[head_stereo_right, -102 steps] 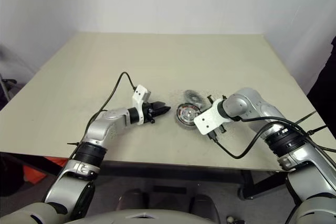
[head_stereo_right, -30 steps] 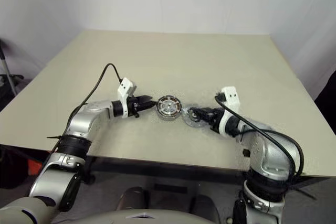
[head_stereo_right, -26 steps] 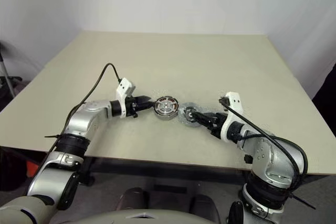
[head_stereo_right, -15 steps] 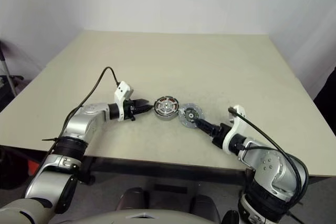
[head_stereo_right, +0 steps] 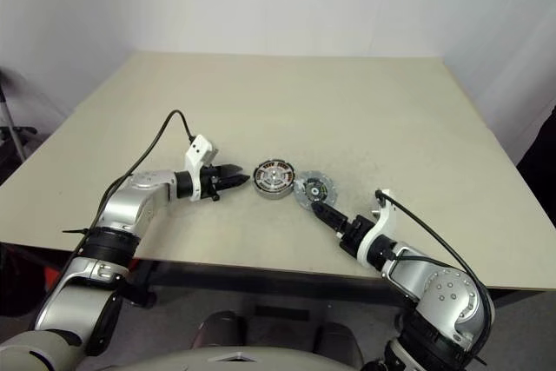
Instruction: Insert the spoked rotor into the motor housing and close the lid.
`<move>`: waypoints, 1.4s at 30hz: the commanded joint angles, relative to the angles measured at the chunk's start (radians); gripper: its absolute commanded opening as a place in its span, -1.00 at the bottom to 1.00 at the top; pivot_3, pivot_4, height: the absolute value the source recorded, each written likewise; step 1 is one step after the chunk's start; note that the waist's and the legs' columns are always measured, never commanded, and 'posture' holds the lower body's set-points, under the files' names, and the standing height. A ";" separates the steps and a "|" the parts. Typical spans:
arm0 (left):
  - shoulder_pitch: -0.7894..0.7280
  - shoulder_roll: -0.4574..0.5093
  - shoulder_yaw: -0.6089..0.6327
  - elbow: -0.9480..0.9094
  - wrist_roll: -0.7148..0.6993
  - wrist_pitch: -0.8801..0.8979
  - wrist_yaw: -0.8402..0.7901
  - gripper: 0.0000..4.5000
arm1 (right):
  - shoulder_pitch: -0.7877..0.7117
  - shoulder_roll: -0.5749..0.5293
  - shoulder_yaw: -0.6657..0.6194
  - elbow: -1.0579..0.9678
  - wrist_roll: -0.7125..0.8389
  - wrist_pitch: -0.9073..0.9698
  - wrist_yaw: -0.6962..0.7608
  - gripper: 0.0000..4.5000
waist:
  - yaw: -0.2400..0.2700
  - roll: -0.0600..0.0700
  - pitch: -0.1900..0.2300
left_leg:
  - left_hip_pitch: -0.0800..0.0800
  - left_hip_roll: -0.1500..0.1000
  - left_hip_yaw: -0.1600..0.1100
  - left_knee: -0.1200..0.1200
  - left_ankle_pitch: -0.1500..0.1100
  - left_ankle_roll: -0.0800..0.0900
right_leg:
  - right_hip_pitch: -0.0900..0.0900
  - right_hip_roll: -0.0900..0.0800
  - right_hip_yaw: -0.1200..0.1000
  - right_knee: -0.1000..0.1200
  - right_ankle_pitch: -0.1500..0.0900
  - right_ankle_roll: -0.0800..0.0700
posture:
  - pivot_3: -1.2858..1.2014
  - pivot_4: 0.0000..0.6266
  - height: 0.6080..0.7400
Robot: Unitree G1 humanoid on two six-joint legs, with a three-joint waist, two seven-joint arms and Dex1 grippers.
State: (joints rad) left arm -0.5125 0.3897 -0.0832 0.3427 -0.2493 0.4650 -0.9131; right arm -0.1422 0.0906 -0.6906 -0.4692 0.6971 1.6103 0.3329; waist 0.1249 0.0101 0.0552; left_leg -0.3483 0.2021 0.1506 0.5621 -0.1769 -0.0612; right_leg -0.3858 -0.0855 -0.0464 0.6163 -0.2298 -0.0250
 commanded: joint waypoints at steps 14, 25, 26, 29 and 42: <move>-0.050 0.026 -0.011 -0.054 -0.001 0.014 -0.027 -0.10 | -0.119 0.044 0.054 0.285 -0.009 -0.262 -0.160 0.98 | -0.009 0.000 0.000 | 0.014 0.001 -0.002 -0.004 0.001 -0.002 | 0.008 -0.003 -0.008 -0.018 0.000 0.002 | 0.03 -1.00 1.00; -0.018 0.006 -0.011 -0.085 -0.007 0.024 0.005 -0.10 | -0.169 -0.021 0.120 0.311 0.078 -0.314 -0.164 0.98 | -0.039 0.027 0.018 | 0.016 0.003 -0.025 -0.021 -0.002 0.002 | 0.026 -0.015 -0.069 -0.076 0.000 0.002 | 0.03 -1.00 1.00; -0.015 0.005 -0.011 -0.088 -0.008 0.025 0.007 -0.10 | -0.172 -0.023 0.123 0.313 0.083 -0.313 -0.168 0.98 | -0.041 0.030 0.021 | 0.015 0.005 -0.028 -0.021 -0.002 0.002 | 0.028 -0.017 -0.079 -0.080 0.000 0.002 | 0.03 -1.00 1.00; -0.010 0.000 -0.008 -0.090 -0.009 0.026 0.015 -0.10 | -0.185 -0.031 0.124 0.325 0.091 -0.315 -0.177 0.98 | -0.024 -0.010 0.024 | 0.015 0.009 -0.001 -0.026 -0.002 0.003 | 0.027 -0.024 -0.033 0.005 -0.025 0.009 | 0.03 -1.00 1.00; -0.005 -0.003 -0.001 -0.089 -0.011 0.026 0.029 -0.10 | -0.252 -0.024 0.160 0.369 0.139 -0.360 -0.185 0.98 | 0.006 0.009 0.009 | -0.016 0.008 -0.003 -0.028 0.037 -0.014 | -0.019 0.005 -0.008 0.020 -0.015 -0.007 | 0.03 -1.00 1.00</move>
State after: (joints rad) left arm -0.5013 0.3823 -0.1002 0.2826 -0.2505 0.4929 -0.8896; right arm -0.3570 0.0551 -0.5551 -0.0908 0.7895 1.2634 0.1460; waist 0.1307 0.0192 0.0644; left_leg -0.3643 0.2098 0.1479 0.5346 -0.1401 -0.0748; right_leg -0.4052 -0.0808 -0.0547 0.6359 -0.2443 -0.0318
